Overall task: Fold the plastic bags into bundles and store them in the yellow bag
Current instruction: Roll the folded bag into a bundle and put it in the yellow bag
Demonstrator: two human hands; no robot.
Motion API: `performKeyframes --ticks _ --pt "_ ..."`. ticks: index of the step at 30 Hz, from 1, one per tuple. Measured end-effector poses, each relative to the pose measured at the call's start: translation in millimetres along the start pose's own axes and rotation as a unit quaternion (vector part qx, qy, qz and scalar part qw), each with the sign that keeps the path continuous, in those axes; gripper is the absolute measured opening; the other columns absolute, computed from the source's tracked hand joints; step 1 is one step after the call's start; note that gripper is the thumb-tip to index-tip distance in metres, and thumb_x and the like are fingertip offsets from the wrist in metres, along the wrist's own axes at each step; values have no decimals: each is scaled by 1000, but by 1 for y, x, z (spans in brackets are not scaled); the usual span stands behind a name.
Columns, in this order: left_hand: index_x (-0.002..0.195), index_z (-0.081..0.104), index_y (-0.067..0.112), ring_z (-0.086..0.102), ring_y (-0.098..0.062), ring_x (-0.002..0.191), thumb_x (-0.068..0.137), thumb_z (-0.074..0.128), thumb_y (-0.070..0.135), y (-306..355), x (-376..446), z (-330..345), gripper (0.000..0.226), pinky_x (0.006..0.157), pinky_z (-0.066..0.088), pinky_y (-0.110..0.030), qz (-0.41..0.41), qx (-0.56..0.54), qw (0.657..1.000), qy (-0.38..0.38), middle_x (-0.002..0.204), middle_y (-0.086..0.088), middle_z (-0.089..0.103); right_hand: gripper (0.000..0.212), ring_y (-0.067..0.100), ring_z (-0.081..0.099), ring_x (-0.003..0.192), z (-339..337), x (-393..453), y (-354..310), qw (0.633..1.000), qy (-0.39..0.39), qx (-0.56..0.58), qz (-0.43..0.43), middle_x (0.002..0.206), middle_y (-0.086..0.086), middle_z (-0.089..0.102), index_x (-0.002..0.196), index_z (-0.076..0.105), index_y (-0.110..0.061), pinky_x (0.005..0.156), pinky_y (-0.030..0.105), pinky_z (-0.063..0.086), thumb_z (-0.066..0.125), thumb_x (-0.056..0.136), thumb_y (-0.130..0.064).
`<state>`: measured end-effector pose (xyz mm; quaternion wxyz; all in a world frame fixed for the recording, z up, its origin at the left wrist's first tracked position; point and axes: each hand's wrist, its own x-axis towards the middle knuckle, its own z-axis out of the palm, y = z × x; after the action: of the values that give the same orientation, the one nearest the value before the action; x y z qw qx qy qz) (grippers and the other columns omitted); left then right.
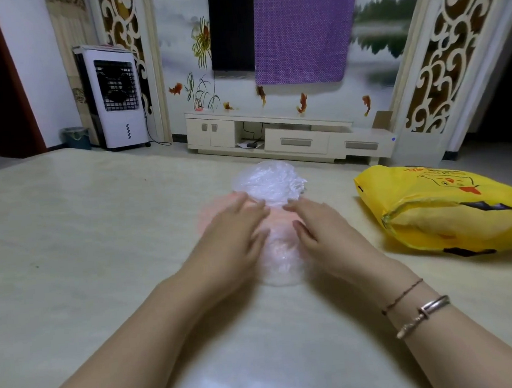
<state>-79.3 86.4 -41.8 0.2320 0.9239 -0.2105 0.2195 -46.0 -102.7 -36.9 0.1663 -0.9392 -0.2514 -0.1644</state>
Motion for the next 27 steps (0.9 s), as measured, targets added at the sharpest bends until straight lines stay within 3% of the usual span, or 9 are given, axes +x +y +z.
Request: performKeyframes --ticks 2,4,10,15,18,20,22,24,27 --pt "153 19 15 8 -16 149 102 32 41 2 -6 13 59 120 14 -35 -40 74 982 -167 161 -2 17 49 13 12 147 8 -4 1 991 -132 -12 6 160 2 20 151 22 -16 119 32 9 28 104 -28" --pt "155 1 20 -4 -11 149 99 26 55 -2 -11 14 71 121 4 -37 -81 102 956 -264 163 5 -2 59 9 -3 148 12 -7 6 974 -221 -21 31 162 -2 0 154 5 -19 120 32 1 23 103 -42" --pt "153 -14 31 -18 -7 146 80 26 82 -10 -11 3 97 120 -6 -44 -122 121 927 -332 158 17 -22 82 5 -12 146 12 -11 10 962 -261 -65 54 160 -13 -12 153 -7 -29 120 40 -6 19 88 -72" --pt "153 -13 33 -20 -7 145 76 30 84 -14 -12 -4 102 120 -9 -46 -116 101 927 -343 158 18 -20 88 3 -10 146 11 -13 9 965 -251 -40 59 160 -15 -8 153 -6 -29 120 41 -4 19 84 -76" --pt "154 6 35 -11 -4 147 71 33 82 -13 -11 -8 99 121 -6 -42 -122 14 949 -290 160 19 -5 95 1 3 146 3 -9 11 961 -220 130 102 159 -16 10 154 2 -29 120 31 2 23 75 -78" --pt "145 36 35 16 -3 145 72 41 74 -13 -6 -10 83 121 12 -37 -110 -83 974 -180 155 18 25 89 -3 16 142 -8 -10 16 944 -194 242 116 153 -22 20 152 17 -33 113 20 13 38 75 -73" --pt "120 58 33 44 3 122 80 53 62 -13 -2 -9 50 107 35 -28 -73 -159 980 -93 129 21 50 78 -6 31 135 -17 -16 21 953 -169 231 97 145 -24 35 142 37 -35 103 12 24 55 74 -68" --pt "103 62 32 51 4 103 82 66 50 -12 -1 -7 28 92 41 -22 -62 -178 978 -92 110 20 53 66 -10 41 123 -24 -21 25 965 -150 199 78 132 -24 48 130 51 -36 94 2 30 69 70 -59" --pt "102 57 35 51 1 99 69 76 56 -13 -5 -5 43 88 45 -21 -70 -151 973 -160 107 19 51 61 -14 45 114 -28 -24 22 967 -171 184 48 122 -22 54 120 55 -35 90 -2 31 82 66 -47"
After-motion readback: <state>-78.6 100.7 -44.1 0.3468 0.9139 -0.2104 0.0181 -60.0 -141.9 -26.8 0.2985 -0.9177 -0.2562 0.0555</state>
